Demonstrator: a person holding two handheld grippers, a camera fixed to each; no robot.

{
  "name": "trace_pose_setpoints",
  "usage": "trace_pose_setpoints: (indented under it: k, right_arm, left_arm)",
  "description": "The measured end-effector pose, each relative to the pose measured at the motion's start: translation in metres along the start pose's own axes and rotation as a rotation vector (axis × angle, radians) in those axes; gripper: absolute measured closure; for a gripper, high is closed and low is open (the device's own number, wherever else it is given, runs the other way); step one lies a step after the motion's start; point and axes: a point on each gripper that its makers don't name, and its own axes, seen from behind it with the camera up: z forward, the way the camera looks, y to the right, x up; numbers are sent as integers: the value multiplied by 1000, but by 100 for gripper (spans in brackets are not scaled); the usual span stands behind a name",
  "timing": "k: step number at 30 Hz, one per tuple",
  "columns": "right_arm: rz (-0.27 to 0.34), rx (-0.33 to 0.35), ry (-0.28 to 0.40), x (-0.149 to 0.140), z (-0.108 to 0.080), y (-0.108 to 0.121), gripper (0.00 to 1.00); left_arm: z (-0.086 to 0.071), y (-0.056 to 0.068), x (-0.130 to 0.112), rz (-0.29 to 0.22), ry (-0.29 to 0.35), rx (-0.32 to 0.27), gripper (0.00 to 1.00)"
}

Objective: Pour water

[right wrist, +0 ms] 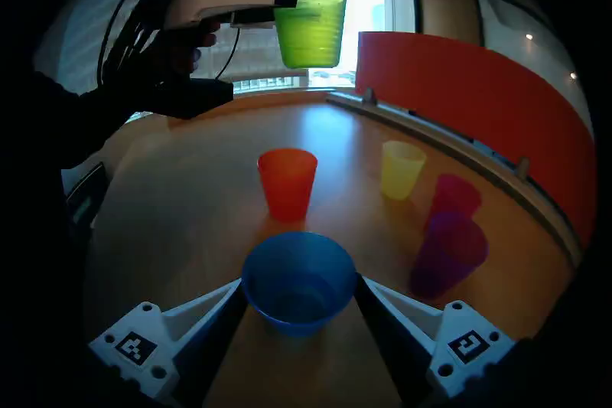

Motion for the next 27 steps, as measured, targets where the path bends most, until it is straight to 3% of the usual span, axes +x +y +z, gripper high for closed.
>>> trace_pose_setpoints:
  k: [5, 15, 27]
  right_arm:
    - [-3, 18, 0, 0, 4, -3, 9]
    - [15, 19, 16, 4, 1, -4, 11]
    - [41, -34, 120, 50, -28, 7, 11]
  left_arm:
    - [-4, -3, -6, -6, -6, 8, 12]
    - [-13, -8, -17, -13, -15, 27, 12]
    - [-27, -9, -21, -9, -7, 55, 12]
